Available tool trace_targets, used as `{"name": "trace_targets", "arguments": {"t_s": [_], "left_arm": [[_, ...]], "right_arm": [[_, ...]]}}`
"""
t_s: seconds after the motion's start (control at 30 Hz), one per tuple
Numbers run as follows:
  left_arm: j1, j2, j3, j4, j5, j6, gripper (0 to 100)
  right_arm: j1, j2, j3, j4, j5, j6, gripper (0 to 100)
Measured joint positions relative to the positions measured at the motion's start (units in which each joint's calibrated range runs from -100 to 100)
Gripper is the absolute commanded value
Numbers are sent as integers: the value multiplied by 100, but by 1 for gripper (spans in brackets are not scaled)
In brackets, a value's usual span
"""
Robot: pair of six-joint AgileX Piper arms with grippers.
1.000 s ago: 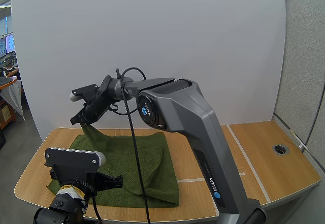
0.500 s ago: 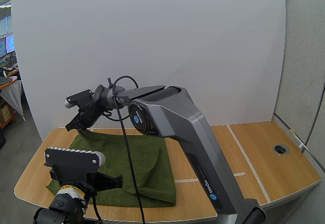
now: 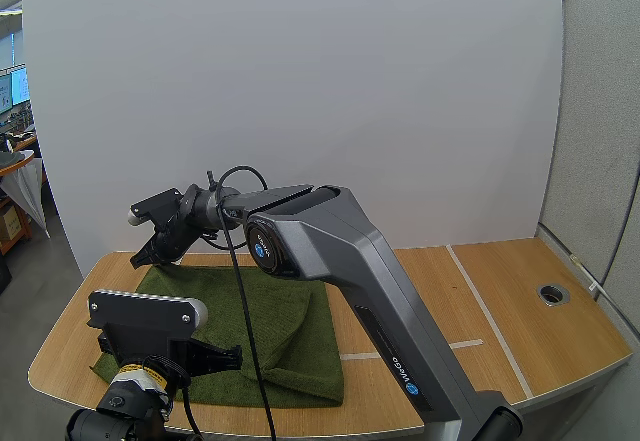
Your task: Fold the towel
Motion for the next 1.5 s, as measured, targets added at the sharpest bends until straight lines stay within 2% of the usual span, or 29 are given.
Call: {"name": "trace_targets", "arguments": {"t_s": [0.07, 0.1, 0.17, 0.2, 0.23, 0.27, 0.47, 0.9, 0.93, 1.13, 1.17, 1.5], "left_arm": [[0, 0, 0, 0, 0, 0, 0], [0, 0, 0, 0, 0, 0, 0], [0, 0, 0, 0, 0, 0, 0], [0, 0, 0, 0, 0, 0, 0], [0, 0, 0, 0, 0, 0, 0], [0, 0, 0, 0, 0, 0, 0], [0, 0, 0, 0, 0, 0, 0], [0, 0, 0, 0, 0, 0, 0], [0, 0, 0, 0, 0, 0, 0], [0, 0, 0, 0, 0, 0, 0], [0, 0, 0, 0, 0, 0, 0], [0, 0, 0, 0, 0, 0, 0]], "right_arm": [[0, 28, 0, 0, -57, 0, 0], [6, 38, 0, 0, -75, 0, 8], [6, 52, 0, 0, -146, 0, 41], [6, 52, 0, 0, -146, 0, 53], [6, 52, 0, 0, -146, 0, 69], [6, 66, 0, 0, -165, 0, 100], [6, 80, -25, 0, -186, 0, 100], [9, -1073, -25, -515, 1490, 84, 100], [9, -1152, -25, -577, 1568, 108, 96], [15, -2075, -25, -1559, 3269, 660, 5], [15, -2207, -25, -1663, 3575, 745, 0], [-202, -3357, -25, -2123, 5463, 1226, 0]]}}
